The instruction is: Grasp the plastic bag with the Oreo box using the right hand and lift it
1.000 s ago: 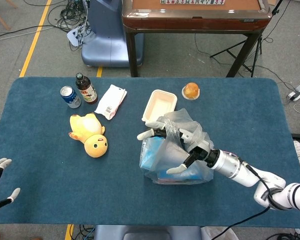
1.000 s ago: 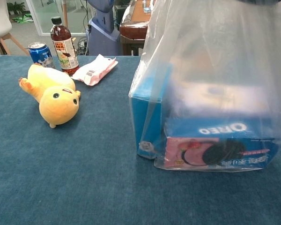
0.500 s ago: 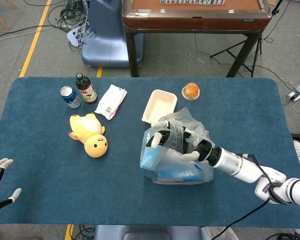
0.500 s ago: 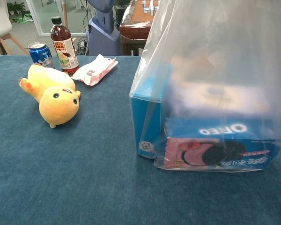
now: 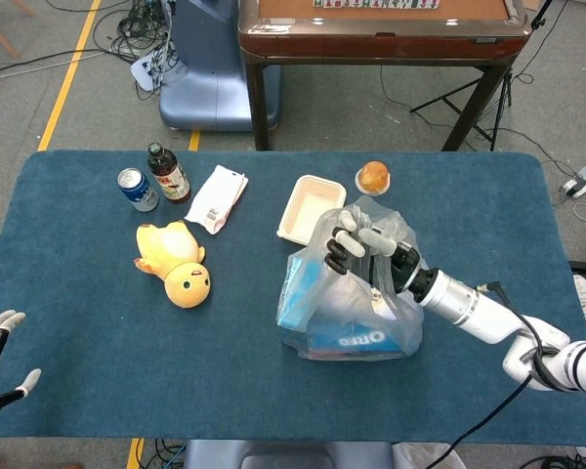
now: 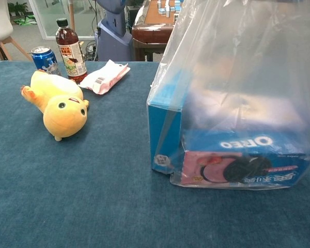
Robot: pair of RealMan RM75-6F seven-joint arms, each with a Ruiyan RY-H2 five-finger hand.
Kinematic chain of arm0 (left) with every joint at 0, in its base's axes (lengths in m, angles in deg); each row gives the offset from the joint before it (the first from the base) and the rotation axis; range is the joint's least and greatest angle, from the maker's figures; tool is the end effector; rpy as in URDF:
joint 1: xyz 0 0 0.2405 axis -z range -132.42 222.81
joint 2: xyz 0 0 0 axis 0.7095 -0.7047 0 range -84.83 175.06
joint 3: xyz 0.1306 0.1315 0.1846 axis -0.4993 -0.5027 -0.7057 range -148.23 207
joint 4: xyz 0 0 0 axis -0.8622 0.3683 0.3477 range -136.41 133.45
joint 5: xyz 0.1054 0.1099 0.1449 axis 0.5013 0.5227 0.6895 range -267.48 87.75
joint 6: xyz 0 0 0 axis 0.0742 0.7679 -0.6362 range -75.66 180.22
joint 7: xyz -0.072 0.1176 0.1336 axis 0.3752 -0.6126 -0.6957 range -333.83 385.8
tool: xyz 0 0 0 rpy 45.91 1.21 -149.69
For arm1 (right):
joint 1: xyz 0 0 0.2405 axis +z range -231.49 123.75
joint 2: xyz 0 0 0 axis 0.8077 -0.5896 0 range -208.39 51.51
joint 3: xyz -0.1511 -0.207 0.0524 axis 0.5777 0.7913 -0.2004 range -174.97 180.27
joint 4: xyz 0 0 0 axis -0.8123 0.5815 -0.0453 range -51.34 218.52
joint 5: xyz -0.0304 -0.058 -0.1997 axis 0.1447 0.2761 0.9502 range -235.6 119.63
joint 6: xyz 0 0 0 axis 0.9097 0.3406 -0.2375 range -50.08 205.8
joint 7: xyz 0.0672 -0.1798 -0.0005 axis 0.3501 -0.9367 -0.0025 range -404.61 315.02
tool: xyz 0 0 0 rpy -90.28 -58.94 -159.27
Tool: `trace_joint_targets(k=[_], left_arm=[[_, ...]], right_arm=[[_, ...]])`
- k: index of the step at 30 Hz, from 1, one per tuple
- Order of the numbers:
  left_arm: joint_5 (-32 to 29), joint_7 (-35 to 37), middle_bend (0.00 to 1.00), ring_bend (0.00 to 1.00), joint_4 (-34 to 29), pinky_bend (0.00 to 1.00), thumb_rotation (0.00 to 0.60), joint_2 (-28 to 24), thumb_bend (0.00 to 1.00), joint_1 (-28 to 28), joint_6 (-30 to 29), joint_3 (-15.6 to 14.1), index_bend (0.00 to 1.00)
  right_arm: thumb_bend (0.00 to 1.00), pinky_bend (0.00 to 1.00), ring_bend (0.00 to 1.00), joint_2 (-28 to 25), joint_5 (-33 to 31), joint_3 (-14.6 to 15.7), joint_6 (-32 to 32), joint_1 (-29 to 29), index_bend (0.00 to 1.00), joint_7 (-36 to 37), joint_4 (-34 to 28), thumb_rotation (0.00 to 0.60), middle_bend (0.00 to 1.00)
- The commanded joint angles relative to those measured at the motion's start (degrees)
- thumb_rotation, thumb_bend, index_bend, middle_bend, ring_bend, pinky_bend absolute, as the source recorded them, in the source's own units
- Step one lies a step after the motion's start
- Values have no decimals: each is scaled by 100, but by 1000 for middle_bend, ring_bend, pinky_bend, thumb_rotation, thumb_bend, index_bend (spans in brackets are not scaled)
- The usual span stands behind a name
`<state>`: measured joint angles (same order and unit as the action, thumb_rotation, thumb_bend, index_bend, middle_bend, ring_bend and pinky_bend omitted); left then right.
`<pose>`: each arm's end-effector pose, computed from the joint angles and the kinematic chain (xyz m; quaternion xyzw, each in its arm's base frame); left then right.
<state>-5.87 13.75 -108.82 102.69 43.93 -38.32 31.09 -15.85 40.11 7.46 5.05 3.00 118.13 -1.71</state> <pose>-0.2956 0.1904 0.1898 -0.5647 -0.3873 -0.3471 0.6408 -0.0634 -0.3870 0.1084 -0.0950 0.8287 -0.3873 0.3928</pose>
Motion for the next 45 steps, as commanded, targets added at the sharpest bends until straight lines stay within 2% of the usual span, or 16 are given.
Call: trace_joint_targets(k=[1,7,13,19,29,45], left_arm=[[1,2,166,186,1,142,600,0,176,-3,-5,1,193],[24,-6,166,186,0,142,600,3,176,-9,-12,-7,194],[54,-33,166,186,7,142,600,22,176,-6,-17,-11,193],[49,-49,166,186,4,142,600,27,176,-1,-8,-5,193],[41,-56,166,186,15,142,600,30,176,-13,-18,-7,193],[66,9,166,186,61,142,600,28,176,-38,-50,-11,193]], right_arm=[[400,718,659,-173,-234,-76,249,24,647,-102,-207,600,721],[541,840,790,-421,-520,-324,529,17,743,-360,-480,600,804],[618,890,851,-636,-666,-647,696,57,802,-506,-700,600,862],[631,903,866,-884,-625,-1011,716,133,815,-643,-949,600,874],[631,903,866,-1127,-813,-1606,1145,400,815,-860,-1196,600,874],[633,917,880,-877,-1223,-2182,2124,804,815,-1247,-1195,600,874]])
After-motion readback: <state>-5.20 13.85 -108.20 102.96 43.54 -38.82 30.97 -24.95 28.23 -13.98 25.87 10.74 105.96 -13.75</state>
